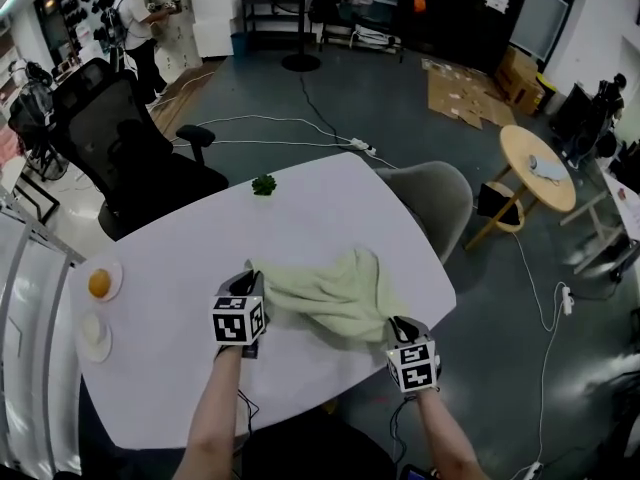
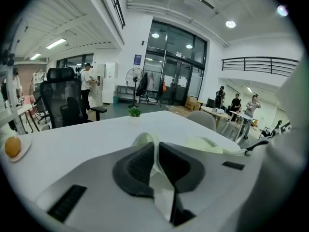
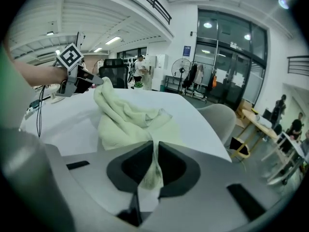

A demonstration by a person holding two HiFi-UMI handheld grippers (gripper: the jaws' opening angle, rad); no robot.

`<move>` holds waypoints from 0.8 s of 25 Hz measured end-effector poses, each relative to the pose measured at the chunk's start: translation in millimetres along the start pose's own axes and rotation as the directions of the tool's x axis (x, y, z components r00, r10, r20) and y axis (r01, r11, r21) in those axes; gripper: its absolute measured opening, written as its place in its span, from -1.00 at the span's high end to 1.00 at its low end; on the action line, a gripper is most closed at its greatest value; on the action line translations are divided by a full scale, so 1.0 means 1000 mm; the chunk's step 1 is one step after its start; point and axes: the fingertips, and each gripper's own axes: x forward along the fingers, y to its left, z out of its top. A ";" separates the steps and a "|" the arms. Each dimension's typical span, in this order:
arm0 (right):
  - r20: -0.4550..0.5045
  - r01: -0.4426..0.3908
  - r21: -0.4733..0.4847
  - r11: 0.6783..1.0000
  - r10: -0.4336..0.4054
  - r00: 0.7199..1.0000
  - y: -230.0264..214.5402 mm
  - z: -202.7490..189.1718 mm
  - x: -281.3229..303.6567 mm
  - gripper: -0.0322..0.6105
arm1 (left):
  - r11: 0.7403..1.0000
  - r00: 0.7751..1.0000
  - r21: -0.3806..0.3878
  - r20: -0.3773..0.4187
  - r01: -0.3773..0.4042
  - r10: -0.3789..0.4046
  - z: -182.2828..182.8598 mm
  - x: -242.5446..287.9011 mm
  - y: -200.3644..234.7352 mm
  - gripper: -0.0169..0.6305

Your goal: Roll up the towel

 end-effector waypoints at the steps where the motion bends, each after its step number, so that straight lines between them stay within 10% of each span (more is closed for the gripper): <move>1: 0.004 0.008 0.004 1.000 -0.008 1.000 -0.003 0.002 -0.002 0.76 | 1.000 1.000 -0.007 0.007 -0.009 0.010 0.002 -0.005 0.006 0.81; 20: 0.107 0.105 0.151 0.983 -0.122 0.987 -0.049 0.051 -0.015 0.83 | 0.975 0.974 -0.075 0.070 -0.208 0.213 -0.016 -0.106 0.091 0.82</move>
